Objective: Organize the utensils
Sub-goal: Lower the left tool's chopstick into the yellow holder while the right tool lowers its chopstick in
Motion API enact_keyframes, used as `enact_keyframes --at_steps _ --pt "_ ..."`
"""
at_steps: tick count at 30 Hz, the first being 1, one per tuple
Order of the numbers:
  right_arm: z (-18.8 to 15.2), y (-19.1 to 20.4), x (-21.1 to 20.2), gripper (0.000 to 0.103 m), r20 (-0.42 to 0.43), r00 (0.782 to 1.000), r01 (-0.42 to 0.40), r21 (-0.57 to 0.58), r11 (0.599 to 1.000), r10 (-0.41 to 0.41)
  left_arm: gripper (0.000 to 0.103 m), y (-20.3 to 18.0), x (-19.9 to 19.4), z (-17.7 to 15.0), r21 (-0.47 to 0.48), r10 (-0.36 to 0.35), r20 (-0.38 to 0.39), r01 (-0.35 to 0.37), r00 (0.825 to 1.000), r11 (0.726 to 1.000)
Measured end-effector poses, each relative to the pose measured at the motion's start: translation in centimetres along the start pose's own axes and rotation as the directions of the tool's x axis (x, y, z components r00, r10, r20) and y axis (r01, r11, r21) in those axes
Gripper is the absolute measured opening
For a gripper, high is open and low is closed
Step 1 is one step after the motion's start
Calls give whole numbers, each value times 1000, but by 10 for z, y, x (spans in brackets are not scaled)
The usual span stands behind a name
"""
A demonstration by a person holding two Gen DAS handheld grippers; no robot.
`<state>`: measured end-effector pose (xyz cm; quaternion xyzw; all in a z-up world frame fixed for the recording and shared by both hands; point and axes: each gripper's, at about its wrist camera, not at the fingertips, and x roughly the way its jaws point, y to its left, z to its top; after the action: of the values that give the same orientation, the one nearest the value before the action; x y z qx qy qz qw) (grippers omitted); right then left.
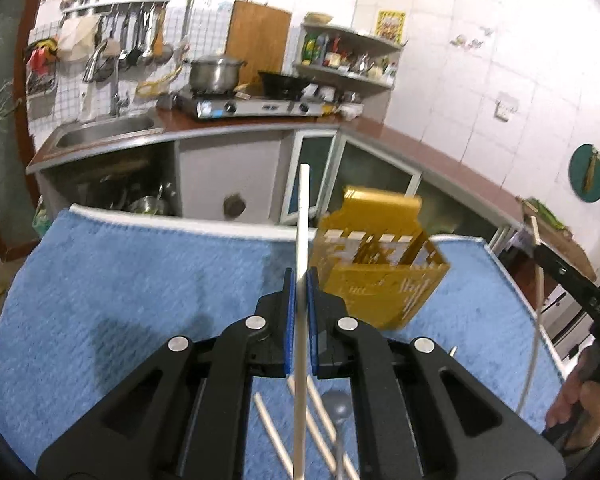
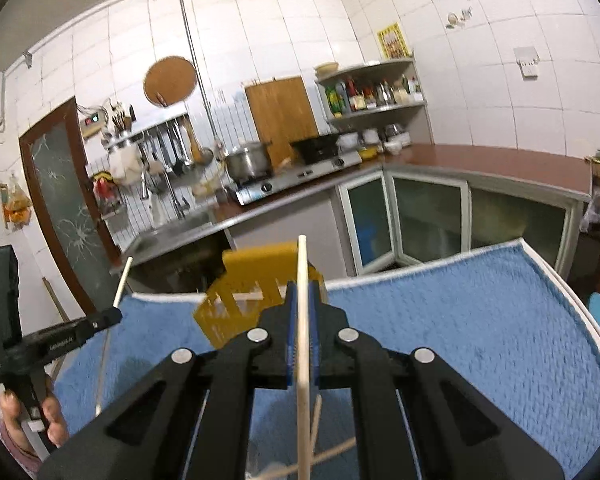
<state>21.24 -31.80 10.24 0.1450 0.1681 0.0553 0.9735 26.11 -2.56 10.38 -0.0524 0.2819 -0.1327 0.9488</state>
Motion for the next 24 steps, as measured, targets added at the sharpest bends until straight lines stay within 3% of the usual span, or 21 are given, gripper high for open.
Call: enact_keyframes --at_steps 6,10,13,16,20,24 --pt "31 12 14 6 103 995 -11 -15 1000 13 5 -22 3 32 21 -83 106 81 991 996" --pt "50 20 17 6 218 976 -19 -28 999 24 5 -38 6 51 51 -104 196 96 975 994" --pt "63 26 25 6 302 953 -17 -39 999 28 5 -48 10 65 81 -118 283 99 952 992" --pt "73 28 37 6 363 931 -30 -27 999 38 5 -55 21 78 98 -131 373 102 918 990" --pt "80 29 51 6 446 894 -50 -12 999 50 5 -55 40 82 75 -151 438 131 886 989" --pt "73 31 66 6 471 880 -57 -29 998 63 5 -59 61 78 99 -144 479 110 866 989"
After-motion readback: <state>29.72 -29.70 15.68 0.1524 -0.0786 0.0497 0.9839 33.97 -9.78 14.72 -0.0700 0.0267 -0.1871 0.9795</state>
